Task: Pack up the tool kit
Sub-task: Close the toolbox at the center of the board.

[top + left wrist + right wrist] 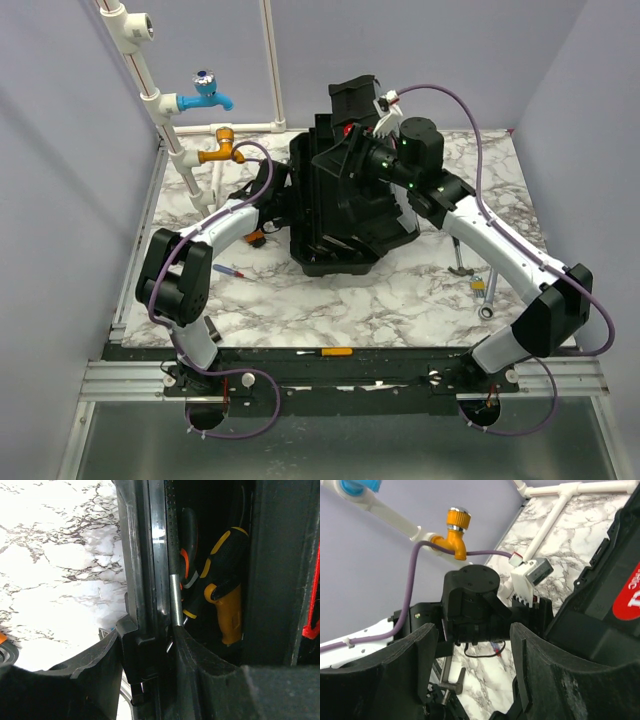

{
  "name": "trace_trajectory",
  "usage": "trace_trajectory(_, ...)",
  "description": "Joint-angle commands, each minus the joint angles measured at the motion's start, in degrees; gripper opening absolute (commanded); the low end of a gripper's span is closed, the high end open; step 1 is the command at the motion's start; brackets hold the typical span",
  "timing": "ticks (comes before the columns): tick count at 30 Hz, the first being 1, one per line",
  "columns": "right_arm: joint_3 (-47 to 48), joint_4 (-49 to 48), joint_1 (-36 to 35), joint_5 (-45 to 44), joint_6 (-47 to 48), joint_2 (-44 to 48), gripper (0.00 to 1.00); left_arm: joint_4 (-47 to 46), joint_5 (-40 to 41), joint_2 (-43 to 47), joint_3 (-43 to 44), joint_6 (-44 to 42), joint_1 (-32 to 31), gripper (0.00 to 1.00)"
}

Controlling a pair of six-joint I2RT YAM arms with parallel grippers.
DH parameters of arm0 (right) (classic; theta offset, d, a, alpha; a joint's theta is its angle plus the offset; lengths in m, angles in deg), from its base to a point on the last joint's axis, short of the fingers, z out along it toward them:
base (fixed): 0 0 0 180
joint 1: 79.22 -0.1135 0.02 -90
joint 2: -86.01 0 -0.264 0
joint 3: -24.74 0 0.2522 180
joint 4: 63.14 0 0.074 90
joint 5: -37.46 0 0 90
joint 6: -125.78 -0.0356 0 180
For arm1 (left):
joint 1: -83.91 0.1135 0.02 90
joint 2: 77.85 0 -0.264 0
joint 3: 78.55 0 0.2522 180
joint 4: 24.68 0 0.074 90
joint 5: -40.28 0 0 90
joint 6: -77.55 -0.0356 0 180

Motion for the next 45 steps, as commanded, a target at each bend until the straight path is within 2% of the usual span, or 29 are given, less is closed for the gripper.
trace_trajectory(1, 6.81, 5.09, 0.17, 0.43, 1.75, -1.72, 0.69, -7.90, -12.54, 1.10, 1.36, -3.68, -3.45, 0.30)
trace_trajectory(3, 9.08, 5.29, 0.26, -0.07, 2.44, -1.51, 0.73, -7.92, -12.52, 1.23, 1.30, -3.67, -3.45, 0.30)
trace_trajectory(7, 14.98, 8.57, 0.33, -3.11, 5.56, -0.86, 0.89, -7.77, -12.27, 1.57, 1.50, -3.67, -3.88, 0.30)
trace_trajectory(10, 17.07, 11.66, 0.27, -9.09, 9.16, 1.26, 0.93, -7.64, -11.91, 1.48, 2.06, -3.29, -5.10, 0.30)
trace_trajectory(16, 10.11, 15.68, 0.35, -29.92, 14.58, 8.30, 0.99, -10.07, -11.77, 0.50, 3.57, -0.06, -9.30, 0.29)
trace_trajectory(20, 6.18, 19.13, 2.15, -39.31, 16.81, 10.87, 1.00, -13.49, -8.61, 1.04, 2.66, 5.40, -12.71, 0.29)
trace_trajectory(24, 4.02, 21.98, 5.37, -38.47, 17.52, 11.74, 1.00, -14.94, -5.89, 2.42, 1.70, 7.17, -14.29, 0.34)
trace_trajectory(30, 0.21, 22.48, 6.11, -32.88, 17.86, 11.52, 1.00, -8.19, -2.01, 4.53, 4.23, 4.71, -14.30, 0.59)
trace_trajectory(35, -0.73, 23.25, 6.07, -23.74, 17.86, 8.86, 1.00, -1.72, 0.53, 4.17, 7.84, 2.12, -14.32, 0.65)
trace_trajectory(40, -0.97, 25.56, 6.07, -27.36, 19.11, 6.57, 1.00, 4.37, 4.39, 4.68, 9.28, -0.99, -14.27, 0.71)
trace_trajectory(45, -1.41, 27.10, 6.07, -26.34, 21.20, 4.34, 1.00, 15.80, 14.61, 4.68, 11.66, -5.35, -14.30, 0.76)
